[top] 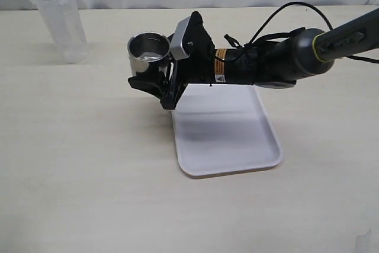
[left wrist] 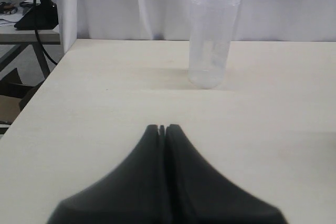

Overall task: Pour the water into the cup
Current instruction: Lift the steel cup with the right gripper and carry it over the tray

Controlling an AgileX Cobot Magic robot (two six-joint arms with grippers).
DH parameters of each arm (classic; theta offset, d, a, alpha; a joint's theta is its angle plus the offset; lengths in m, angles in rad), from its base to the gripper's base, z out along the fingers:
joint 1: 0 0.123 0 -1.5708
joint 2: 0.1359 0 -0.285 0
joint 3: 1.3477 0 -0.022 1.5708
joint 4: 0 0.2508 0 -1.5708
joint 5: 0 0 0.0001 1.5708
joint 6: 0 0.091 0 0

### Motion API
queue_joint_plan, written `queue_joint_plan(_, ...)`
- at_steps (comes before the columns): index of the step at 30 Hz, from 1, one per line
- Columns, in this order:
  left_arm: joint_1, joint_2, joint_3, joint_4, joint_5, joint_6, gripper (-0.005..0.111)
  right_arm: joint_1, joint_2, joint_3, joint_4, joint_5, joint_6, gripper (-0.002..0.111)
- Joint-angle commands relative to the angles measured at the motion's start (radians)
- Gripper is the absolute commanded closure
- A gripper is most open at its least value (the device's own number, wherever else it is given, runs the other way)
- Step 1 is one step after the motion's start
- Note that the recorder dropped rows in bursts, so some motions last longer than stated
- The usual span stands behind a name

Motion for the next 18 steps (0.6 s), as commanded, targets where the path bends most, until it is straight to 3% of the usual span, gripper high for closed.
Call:
queue_joint_plan(1, 0.0, -0.003, 0.003, -0.005, -0.006, -0.006, 0.107, -0.048, -0.029, 0.039, 0.007, -0.06, -0.011, 0.104)
queue_joint_plan(18, 0.0, -0.003, 0.003, -0.005, -0.006, -0.006, 0.107, -0.224, -0.03, 0.153, 0.003, -0.122, -0.107, 0.104)
